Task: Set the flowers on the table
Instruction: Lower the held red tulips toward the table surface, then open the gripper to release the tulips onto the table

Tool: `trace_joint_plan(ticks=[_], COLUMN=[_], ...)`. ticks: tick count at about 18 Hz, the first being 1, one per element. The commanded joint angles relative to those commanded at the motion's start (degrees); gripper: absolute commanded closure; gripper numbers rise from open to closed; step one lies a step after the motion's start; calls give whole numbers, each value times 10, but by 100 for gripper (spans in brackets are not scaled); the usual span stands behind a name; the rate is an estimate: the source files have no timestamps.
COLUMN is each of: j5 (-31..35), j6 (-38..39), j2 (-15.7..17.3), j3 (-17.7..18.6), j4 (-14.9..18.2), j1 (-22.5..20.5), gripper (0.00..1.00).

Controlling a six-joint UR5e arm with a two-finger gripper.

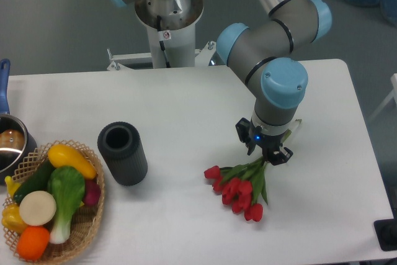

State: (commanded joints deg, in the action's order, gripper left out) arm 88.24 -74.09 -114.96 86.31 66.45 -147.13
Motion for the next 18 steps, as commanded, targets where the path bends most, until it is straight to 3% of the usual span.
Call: trace_joint_plan(ticks=[2,5,8,10,15,18], j5=[-1,-1,-2,-1,0,4], j6=[-1,0,3,7,71,69], j2=[4,6,13,19,28,37], j3=[0,0,0,0,0,1], j4=[0,-1,-1,-2,-18,-18], j1=[0,-1,-1,-2,-3,-3], gripper=[39,17,6,1,0,0])
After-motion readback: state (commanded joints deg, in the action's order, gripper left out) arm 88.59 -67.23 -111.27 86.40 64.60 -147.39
